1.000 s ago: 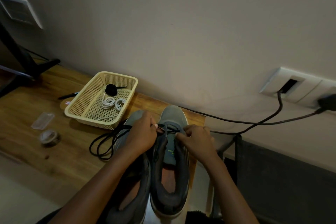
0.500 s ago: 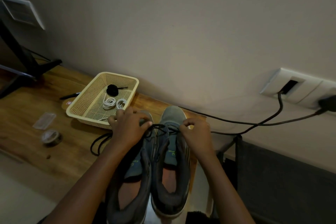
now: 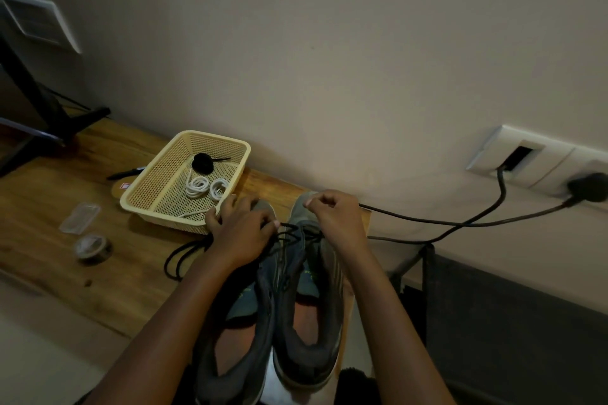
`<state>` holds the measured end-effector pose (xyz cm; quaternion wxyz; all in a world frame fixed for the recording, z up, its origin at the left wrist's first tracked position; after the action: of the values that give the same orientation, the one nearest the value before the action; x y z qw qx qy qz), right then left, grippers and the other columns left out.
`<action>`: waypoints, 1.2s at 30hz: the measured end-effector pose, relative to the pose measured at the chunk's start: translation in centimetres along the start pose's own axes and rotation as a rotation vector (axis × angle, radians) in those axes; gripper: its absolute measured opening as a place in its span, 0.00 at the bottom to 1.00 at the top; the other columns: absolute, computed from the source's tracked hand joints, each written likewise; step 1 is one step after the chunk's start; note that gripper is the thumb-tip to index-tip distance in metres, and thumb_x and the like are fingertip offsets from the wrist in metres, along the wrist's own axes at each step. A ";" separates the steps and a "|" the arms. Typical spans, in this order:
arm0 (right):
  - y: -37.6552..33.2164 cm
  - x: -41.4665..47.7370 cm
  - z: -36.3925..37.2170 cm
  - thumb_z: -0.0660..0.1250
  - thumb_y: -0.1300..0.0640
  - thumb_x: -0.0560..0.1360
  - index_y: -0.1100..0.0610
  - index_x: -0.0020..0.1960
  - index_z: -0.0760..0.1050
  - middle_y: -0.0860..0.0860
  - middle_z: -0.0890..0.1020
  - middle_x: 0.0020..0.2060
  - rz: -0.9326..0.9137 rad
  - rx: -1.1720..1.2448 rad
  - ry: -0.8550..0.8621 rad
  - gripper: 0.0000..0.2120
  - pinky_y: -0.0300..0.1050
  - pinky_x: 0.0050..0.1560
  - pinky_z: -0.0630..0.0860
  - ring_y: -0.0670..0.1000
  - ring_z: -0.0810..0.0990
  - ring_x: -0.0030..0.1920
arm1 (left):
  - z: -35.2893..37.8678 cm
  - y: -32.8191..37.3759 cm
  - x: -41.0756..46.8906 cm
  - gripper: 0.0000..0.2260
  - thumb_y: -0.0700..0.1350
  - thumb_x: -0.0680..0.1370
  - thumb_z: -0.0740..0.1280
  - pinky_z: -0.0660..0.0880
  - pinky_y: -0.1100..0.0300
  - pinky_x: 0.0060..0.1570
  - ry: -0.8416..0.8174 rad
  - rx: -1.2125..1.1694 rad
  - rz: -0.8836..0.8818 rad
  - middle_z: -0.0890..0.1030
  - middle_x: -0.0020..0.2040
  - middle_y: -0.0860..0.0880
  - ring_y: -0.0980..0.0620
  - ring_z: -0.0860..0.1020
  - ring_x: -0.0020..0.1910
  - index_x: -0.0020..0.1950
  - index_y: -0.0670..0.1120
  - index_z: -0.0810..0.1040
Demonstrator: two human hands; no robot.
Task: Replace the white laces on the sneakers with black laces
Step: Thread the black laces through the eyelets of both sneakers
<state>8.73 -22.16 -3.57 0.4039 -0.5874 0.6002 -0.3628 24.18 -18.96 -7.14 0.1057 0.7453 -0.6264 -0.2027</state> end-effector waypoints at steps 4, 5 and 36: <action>0.1 0.3 1.1 0.66 0.56 0.74 0.46 0.28 0.73 0.49 0.82 0.44 0.021 -0.146 -0.015 0.16 0.56 0.58 0.72 0.60 0.75 0.58 | -0.9 -0.2 0.3 0.10 0.52 0.82 0.57 0.49 0.43 0.71 0.062 -0.279 0.000 0.63 0.73 0.52 0.47 0.53 0.73 0.50 0.52 0.76; 0.0 0.3 1.5 0.66 0.56 0.73 0.47 0.29 0.75 0.50 0.83 0.46 0.010 -0.172 -0.034 0.14 0.56 0.60 0.72 0.59 0.74 0.58 | -1.2 0.0 0.3 0.10 0.53 0.81 0.57 0.49 0.43 0.72 0.078 -0.367 0.012 0.65 0.72 0.51 0.47 0.55 0.73 0.46 0.53 0.75; -2.0 0.1 -1.2 0.70 0.59 0.73 0.55 0.46 0.81 0.51 0.80 0.52 -0.124 -0.151 0.219 0.03 0.45 0.58 0.64 0.55 0.71 0.59 | -8.1 -0.7 -2.0 0.12 0.45 0.82 0.56 0.67 0.72 0.51 0.450 -1.063 0.087 0.76 0.53 0.53 0.59 0.74 0.53 0.49 0.44 0.79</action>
<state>8.44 -22.40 -1.21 0.2675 -0.6088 0.6288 -0.4029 28.07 -17.62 0.16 0.6043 0.5882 -0.4305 -0.3216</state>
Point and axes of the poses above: each hand's wrist, its own x-axis towards the middle knuckle, its own z-axis out of the palm, y = z × x, the point moved 8 cm from there along x, towards the middle knuckle
